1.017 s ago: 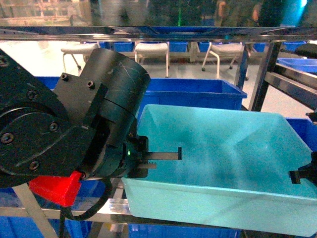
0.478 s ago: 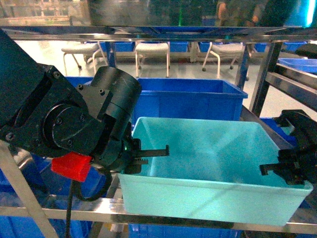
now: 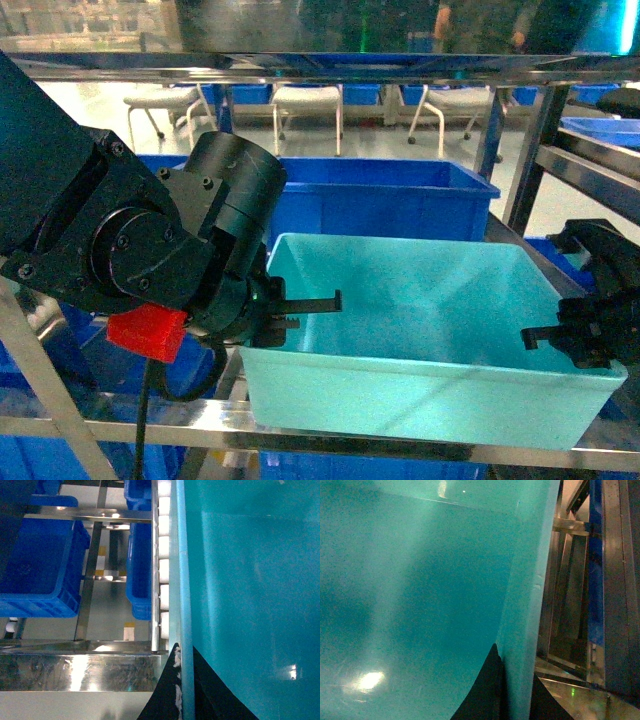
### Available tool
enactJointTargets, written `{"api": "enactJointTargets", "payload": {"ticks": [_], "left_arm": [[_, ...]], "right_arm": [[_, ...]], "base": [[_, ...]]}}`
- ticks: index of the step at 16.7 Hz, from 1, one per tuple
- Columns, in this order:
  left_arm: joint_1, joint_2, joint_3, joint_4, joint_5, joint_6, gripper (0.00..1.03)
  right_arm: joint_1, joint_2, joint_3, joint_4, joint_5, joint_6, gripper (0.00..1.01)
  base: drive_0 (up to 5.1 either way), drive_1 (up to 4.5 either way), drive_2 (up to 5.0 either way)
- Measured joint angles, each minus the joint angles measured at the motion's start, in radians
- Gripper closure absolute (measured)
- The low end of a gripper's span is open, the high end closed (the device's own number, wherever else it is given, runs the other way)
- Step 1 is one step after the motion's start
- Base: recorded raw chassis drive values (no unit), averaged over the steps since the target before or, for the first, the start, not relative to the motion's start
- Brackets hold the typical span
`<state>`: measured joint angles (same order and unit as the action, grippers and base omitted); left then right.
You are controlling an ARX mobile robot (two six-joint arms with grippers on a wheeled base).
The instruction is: Organize blue bins on left shelf correctly
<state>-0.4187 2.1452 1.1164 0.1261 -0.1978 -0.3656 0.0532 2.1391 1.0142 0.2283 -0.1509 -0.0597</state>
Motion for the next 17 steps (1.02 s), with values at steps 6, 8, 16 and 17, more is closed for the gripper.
{"api": "enactJointTargets", "payload": {"ticks": [6,8,16,17], "left_arm": [[0.024,0.100,0.083,-0.053,0.016,0.001,1.01],[0.037,0.146,0.165,-0.083,0.018,0.005,1.01],[0.094,0.310,0.413,-0.169,0.045,0.035,0.57],[0.094,0.310,0.414,-0.168,0.047,0.035,0.53]], "right_arm": [[0.019,0.129,0.092,-0.012,0.006,-0.004,0.99],[0.025,0.165,0.154,-0.029,0.005,-0.004,0.99],[0.050,0.314,0.468,-0.180,-0.011,-0.144,0.91],[0.051,0.314,0.468,-0.177,-0.013,-0.149,0.87]], "base": [[0.0,0.00,0.0],[0.0,0.00,0.0],[0.0,0.00,0.0],[0.0,0.00,0.0]]}}
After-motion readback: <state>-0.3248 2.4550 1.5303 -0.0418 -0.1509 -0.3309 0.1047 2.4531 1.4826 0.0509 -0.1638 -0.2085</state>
